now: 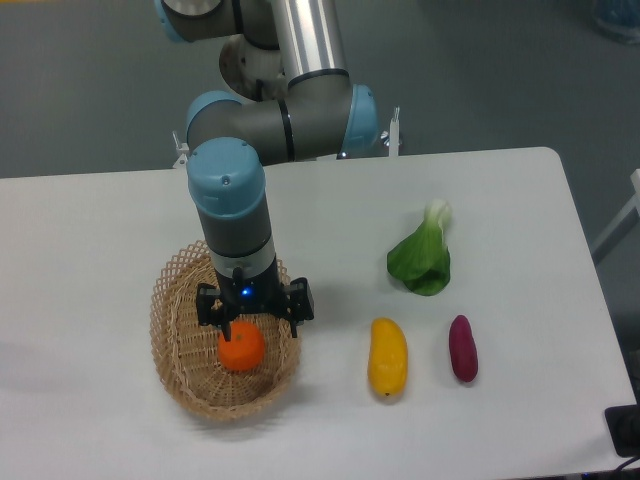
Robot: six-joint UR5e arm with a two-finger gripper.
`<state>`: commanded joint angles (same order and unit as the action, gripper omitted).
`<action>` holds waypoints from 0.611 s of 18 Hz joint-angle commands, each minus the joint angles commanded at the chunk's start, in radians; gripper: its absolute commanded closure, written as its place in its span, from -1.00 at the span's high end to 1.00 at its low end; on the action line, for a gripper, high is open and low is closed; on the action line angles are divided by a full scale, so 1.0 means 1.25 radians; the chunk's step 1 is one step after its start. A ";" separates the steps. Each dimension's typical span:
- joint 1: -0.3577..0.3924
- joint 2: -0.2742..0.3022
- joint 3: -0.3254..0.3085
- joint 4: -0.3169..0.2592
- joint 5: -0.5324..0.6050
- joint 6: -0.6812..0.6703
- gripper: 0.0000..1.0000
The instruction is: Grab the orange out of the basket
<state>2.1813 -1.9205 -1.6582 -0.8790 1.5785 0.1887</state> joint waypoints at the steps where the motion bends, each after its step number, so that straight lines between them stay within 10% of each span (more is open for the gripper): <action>1: 0.000 0.000 0.000 0.000 0.000 0.000 1.00; 11: 0.002 0.006 -0.036 0.006 0.000 0.044 1.00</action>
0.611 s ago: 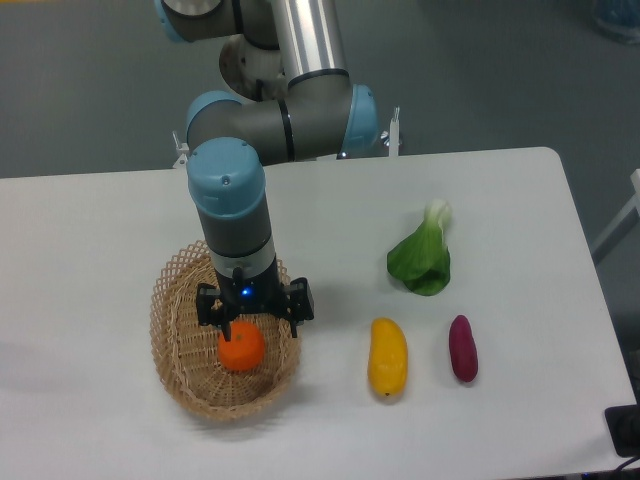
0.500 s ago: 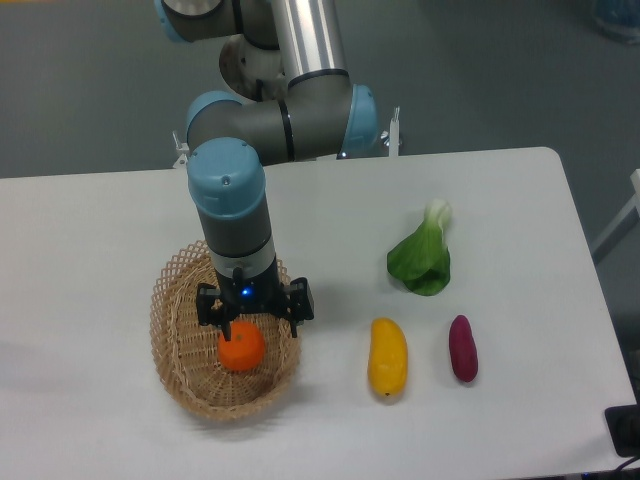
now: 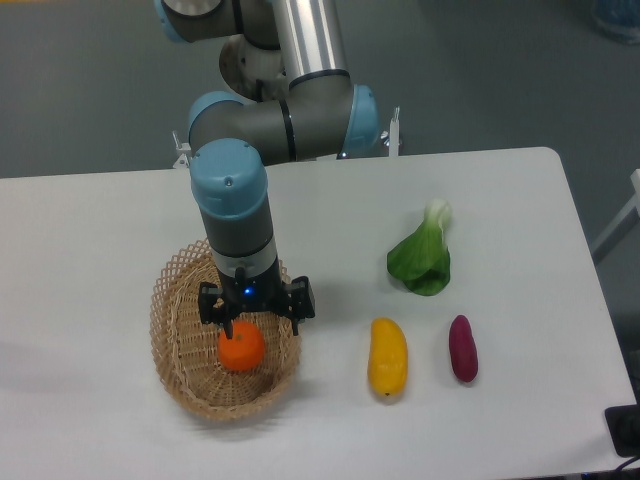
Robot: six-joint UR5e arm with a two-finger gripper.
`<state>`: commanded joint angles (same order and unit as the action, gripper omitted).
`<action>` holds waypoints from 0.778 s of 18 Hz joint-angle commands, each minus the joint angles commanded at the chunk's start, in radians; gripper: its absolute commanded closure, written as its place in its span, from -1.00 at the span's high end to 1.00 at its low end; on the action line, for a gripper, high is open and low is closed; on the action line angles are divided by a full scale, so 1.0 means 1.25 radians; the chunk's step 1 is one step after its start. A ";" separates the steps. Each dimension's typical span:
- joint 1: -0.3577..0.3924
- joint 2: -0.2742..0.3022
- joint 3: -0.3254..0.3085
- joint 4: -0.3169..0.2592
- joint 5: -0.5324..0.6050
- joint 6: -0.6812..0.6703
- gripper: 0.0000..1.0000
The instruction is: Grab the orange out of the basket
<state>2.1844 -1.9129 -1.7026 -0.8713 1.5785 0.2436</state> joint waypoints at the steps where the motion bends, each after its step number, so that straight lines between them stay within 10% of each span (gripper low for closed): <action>1: 0.000 0.000 -0.006 0.001 0.000 0.025 1.00; 14: -0.012 -0.059 -0.022 0.016 -0.013 0.028 1.00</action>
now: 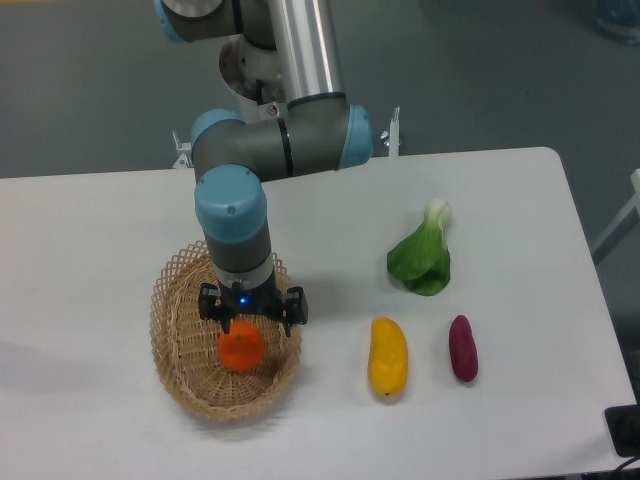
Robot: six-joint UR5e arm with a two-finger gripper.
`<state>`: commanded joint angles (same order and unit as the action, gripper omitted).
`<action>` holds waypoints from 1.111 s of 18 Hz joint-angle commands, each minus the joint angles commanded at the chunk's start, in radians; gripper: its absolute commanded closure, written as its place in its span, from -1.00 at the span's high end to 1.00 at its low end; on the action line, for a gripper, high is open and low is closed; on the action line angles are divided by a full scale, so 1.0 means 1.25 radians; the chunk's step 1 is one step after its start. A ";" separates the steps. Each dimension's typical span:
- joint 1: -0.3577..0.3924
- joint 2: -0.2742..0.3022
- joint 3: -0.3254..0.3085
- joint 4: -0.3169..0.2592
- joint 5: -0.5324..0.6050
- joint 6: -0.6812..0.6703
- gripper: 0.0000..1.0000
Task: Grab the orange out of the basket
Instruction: 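Lower the gripper onto the orange and close the fingers around it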
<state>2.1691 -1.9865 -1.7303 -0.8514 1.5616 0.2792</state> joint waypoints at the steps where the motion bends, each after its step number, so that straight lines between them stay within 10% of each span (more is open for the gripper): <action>1: -0.002 0.000 -0.001 0.000 -0.002 -0.001 1.00; 20: -0.033 -0.049 -0.004 0.020 -0.015 -0.020 1.00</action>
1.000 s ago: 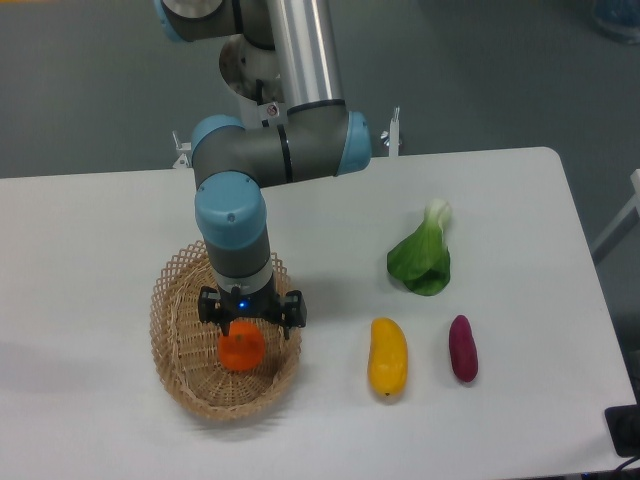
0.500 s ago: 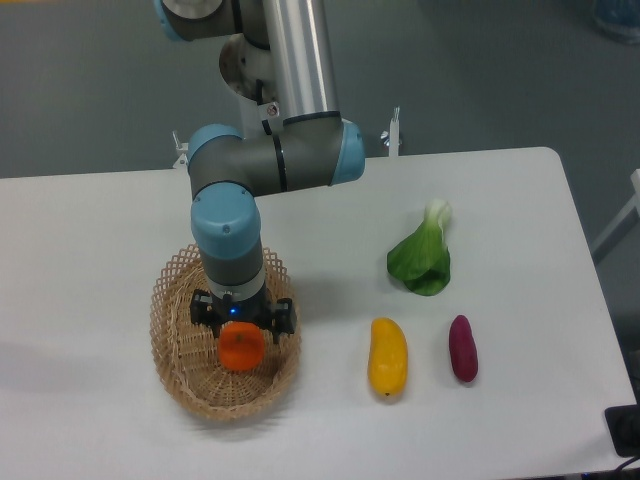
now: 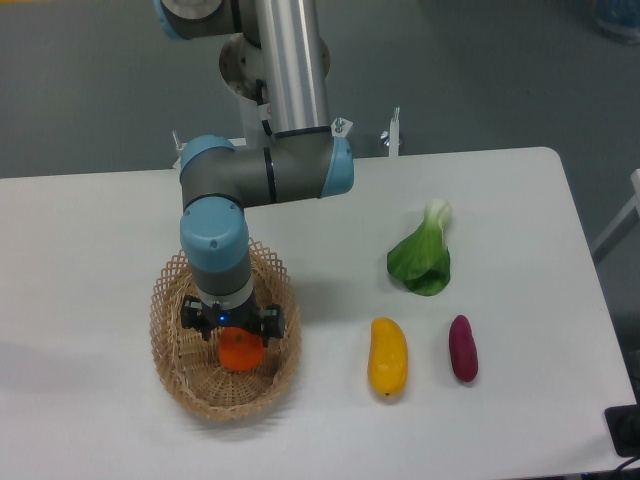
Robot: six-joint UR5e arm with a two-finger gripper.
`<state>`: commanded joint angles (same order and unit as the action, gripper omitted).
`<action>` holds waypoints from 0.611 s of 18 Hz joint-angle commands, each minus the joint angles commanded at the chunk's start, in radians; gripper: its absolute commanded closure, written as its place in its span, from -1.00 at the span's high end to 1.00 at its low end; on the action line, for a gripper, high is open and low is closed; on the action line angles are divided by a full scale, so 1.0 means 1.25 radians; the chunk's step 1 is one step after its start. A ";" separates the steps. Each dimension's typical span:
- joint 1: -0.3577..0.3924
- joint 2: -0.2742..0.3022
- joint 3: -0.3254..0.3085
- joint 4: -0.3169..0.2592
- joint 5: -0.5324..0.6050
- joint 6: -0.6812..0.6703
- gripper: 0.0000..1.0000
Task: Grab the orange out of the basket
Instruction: 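Lower the gripper onto the orange and close the fingers around it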
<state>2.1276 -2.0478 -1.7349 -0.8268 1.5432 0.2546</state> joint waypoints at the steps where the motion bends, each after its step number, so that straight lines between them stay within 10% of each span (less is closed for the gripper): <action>1: 0.000 0.000 -0.001 0.001 0.001 0.000 1.00; 8: 0.001 -0.001 0.000 0.012 0.001 0.010 0.27; 11: 0.001 0.000 -0.001 0.012 0.001 0.011 0.25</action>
<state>2.1292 -2.0479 -1.7365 -0.8115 1.5447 0.2684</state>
